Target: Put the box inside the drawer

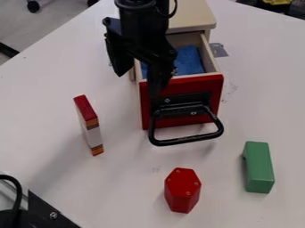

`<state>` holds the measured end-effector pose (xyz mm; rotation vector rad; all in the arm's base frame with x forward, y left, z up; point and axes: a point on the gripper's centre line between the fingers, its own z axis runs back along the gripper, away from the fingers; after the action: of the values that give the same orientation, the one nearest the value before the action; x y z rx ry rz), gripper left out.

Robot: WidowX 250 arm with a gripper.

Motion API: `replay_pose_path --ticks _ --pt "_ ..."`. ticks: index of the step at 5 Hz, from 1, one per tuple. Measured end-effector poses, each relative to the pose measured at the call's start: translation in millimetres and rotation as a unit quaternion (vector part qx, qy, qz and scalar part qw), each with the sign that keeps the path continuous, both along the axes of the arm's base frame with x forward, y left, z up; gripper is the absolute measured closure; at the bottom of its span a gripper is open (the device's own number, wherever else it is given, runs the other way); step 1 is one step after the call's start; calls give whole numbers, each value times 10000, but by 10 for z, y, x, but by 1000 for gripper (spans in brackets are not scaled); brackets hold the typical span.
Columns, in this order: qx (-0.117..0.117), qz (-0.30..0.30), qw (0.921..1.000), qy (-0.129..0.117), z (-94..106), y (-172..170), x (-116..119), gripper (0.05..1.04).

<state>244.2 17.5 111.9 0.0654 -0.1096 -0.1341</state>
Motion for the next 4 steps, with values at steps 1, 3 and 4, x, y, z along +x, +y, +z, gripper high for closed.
replay_pose_path --ticks 1,3,4 --pt "-17 6 10000 91 -45 -5 -20 84" --pt "-480 1142 9917 -339 178 334 -117 84" --pt "-576 2012 9767 -482 225 608 -218 84"
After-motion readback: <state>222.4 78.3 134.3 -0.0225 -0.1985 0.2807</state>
